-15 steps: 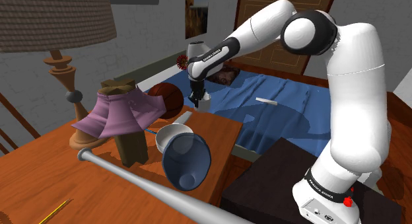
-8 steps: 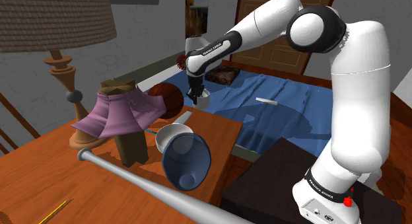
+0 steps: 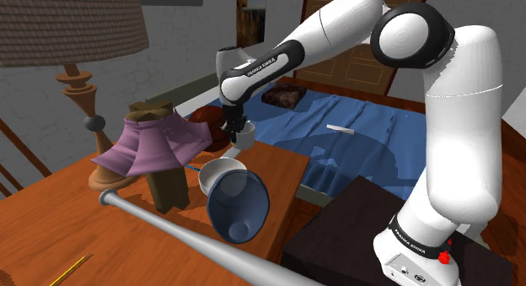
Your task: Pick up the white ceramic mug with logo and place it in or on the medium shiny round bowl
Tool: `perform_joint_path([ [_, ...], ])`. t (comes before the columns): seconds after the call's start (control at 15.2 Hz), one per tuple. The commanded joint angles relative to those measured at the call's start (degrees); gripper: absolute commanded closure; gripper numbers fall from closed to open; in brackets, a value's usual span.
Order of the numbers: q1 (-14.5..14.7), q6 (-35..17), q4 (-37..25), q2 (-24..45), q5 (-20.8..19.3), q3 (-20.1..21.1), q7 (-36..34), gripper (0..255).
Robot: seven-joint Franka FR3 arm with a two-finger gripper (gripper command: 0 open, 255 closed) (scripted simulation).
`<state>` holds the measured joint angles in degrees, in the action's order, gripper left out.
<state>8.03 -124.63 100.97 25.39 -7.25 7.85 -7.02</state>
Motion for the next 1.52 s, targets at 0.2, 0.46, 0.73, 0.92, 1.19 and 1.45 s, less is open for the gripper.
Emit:
perform_joint_path([
  [0.2, 4.3, 1.1, -0.8, 0.1, -0.6, 1.5, -6.0, 255],
  [0.46, 7.8, 2.3, -2.8, 1.2, -1.1, 2.6, -10.6, 255],
  [0.73, 8.0, -0.1, -1.9, 2.7, -1.5, 2.4, -10.9, 255],
  [0.92, 8.1, -1.9, -1.4, 4.0, -1.8, 2.2, -11.2, 255],
  [1.19, 8.2, -4.1, -0.9, 5.8, -2.3, 1.9, -11.5, 255],
  [1.45, 8.5, -6.5, -0.6, 7.9, -2.8, 1.5, -11.9, 255],
])
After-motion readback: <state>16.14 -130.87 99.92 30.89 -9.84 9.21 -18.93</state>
